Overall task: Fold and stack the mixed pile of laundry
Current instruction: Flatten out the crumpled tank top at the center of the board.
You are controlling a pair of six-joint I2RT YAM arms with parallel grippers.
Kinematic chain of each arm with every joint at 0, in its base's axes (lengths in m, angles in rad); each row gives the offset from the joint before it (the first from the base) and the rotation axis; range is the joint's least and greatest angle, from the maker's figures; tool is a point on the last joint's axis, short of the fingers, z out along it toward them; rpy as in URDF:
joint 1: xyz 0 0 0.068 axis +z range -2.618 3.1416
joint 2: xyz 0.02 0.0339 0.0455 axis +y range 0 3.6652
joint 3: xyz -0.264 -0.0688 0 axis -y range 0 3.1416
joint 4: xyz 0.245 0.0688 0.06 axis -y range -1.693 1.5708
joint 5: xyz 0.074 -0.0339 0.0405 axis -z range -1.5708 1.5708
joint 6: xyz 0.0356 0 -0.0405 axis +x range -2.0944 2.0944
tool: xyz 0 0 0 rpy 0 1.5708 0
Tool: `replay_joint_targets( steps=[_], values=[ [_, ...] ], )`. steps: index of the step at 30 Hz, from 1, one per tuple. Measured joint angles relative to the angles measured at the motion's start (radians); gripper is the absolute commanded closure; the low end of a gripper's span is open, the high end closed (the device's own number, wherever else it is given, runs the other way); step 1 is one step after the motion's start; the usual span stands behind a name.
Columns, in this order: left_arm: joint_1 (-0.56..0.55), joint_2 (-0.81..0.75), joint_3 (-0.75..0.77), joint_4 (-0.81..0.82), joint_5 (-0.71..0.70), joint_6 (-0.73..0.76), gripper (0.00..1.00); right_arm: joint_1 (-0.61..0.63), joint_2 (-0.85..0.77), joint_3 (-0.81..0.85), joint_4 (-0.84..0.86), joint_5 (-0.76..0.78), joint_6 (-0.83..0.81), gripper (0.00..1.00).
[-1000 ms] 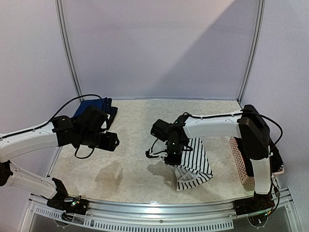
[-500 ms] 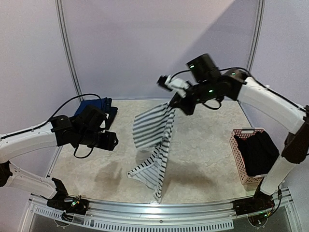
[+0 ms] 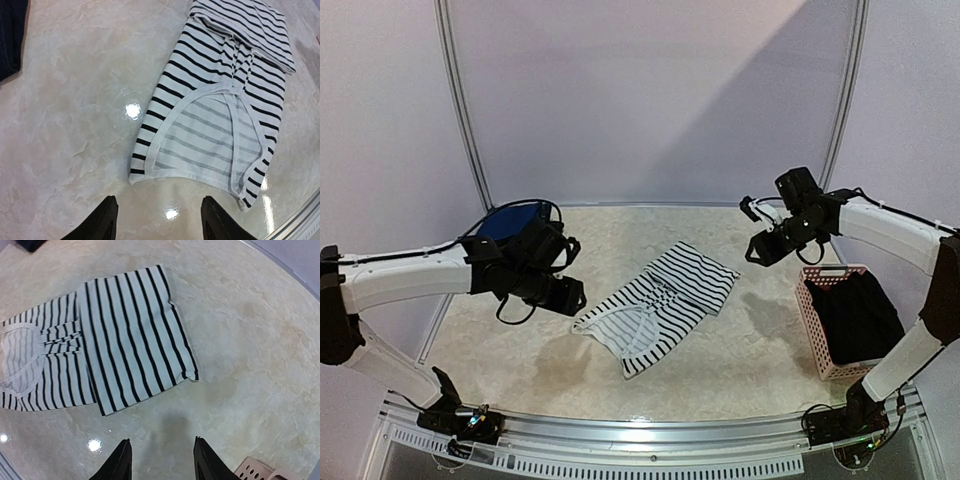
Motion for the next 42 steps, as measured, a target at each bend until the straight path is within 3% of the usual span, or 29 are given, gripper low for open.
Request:
replay_joint_targets(
  steps=[6,12,22,28,34,36,42],
  values=[
    [-0.023,0.161,0.099,0.014,0.038,0.021,0.47,0.075,-0.003,0.043,-0.007,-0.079,-0.137,0.58],
    [-0.025,0.299,0.219,-0.008,0.042,0.043,0.48,0.220,0.168,0.096,-0.009,-0.035,-0.290,0.55],
    [-0.025,0.320,0.169,-0.060,-0.005,0.050,0.47,0.328,0.444,0.159,-0.024,0.139,-0.343,0.55],
    [-0.025,0.321,0.135,-0.074,-0.030,0.051,0.53,0.327,0.495,0.226,-0.014,0.231,-0.328,0.76],
    [-0.025,0.346,0.125,-0.067,-0.034,0.054,0.53,0.327,0.515,0.236,-0.008,0.292,-0.312,0.89],
    [-0.025,0.361,0.122,-0.066,-0.033,0.054,0.54,0.326,0.517,0.238,-0.009,0.296,-0.309,0.98],
    [-0.025,0.381,0.111,-0.058,-0.031,0.057,0.65,0.324,0.520,0.258,-0.031,0.294,-0.299,1.00]
  ],
)
